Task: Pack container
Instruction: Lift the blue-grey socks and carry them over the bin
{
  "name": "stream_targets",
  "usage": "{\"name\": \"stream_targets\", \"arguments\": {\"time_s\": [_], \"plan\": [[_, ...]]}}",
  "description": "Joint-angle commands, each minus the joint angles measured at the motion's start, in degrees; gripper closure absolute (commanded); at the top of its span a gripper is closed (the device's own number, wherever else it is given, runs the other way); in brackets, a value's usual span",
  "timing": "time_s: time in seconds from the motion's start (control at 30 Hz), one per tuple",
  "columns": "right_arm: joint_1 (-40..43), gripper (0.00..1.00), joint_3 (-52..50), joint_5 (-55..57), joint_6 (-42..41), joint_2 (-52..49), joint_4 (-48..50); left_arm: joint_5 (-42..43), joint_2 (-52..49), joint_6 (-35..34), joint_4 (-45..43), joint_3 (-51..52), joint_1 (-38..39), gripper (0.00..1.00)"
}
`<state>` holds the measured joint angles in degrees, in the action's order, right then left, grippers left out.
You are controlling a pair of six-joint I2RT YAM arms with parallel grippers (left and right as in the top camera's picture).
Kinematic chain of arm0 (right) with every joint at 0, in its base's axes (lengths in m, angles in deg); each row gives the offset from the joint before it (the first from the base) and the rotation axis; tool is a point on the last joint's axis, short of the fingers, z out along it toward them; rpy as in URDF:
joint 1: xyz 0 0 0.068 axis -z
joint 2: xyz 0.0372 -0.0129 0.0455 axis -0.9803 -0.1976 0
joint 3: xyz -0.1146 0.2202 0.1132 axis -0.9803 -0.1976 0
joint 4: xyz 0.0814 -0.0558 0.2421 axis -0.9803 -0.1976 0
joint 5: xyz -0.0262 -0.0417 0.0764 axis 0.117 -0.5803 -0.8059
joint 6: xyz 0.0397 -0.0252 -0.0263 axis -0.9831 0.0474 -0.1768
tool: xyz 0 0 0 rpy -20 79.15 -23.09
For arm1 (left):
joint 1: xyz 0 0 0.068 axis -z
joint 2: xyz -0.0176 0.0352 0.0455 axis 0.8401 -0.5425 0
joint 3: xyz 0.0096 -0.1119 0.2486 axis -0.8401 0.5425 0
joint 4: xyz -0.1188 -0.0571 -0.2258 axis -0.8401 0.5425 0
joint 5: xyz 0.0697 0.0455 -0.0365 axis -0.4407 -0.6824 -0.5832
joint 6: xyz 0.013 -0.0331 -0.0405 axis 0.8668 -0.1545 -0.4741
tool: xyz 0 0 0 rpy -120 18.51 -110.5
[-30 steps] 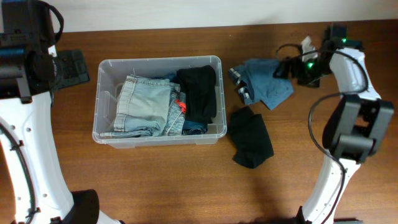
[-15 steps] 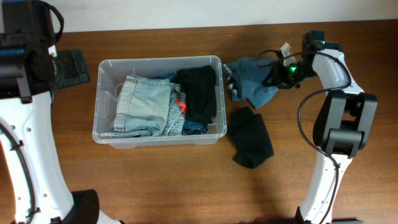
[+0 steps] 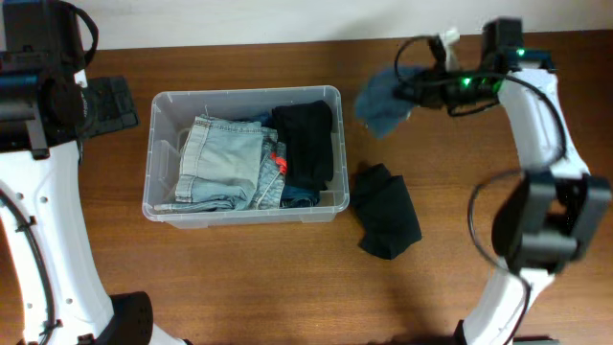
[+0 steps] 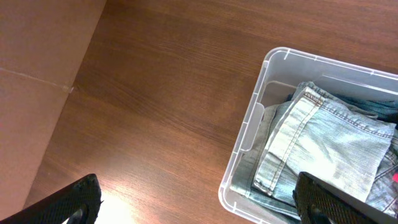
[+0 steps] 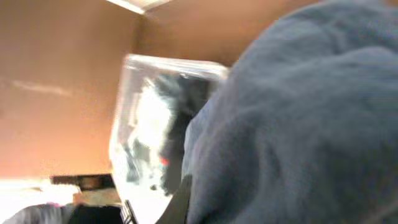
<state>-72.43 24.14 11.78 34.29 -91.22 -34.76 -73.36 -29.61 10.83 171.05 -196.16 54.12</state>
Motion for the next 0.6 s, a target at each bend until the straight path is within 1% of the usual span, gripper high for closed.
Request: {"name": "stream_targets", "arguments": {"time_s": [0.0, 0.13, 0.23, 0.33, 0.37, 0.5, 0.57], "plan": [[-4.96, 0.96, 0.74, -5.57, 0.42, 11.89, 3.67, -0.20, 0.02, -0.50, 0.07, -0.11, -0.24, 0.01], [-10.62, 0.96, 0.74, -5.35, -5.88, 17.03, 9.51, -0.20, 0.02, -0.50, 0.07, -0.11, -0.24, 0.01], [-16.13, 0.96, 0.74, -5.20, -11.74, 16.96, 11.47, -0.20, 0.02, -0.50, 0.07, -0.11, -0.24, 0.01], [-21.86, 0.96, 0.70, -4.28, -15.67, 14.86, 12.00, -0.20, 0.02, -0.50, 0.09, -0.11, -0.24, 0.01], [-24.90, 0.96, 0.68, -2.38, -17.29, 13.35, 12.20, -0.20, 0.02, -0.50, 0.07, -0.11, -0.24, 0.00], [-31.21, 0.96, 0.68, 4.11, -19.96, 8.59, 12.17, -0.20, 0.02, -0.50, 0.07, -0.11, -0.24, 0.01], [-33.68, 0.96, 0.68, 6.10, -20.04, 5.79, 12.04, -0.20, 0.02, -0.50, 0.07, -0.11, -0.24, 0.01]]}}
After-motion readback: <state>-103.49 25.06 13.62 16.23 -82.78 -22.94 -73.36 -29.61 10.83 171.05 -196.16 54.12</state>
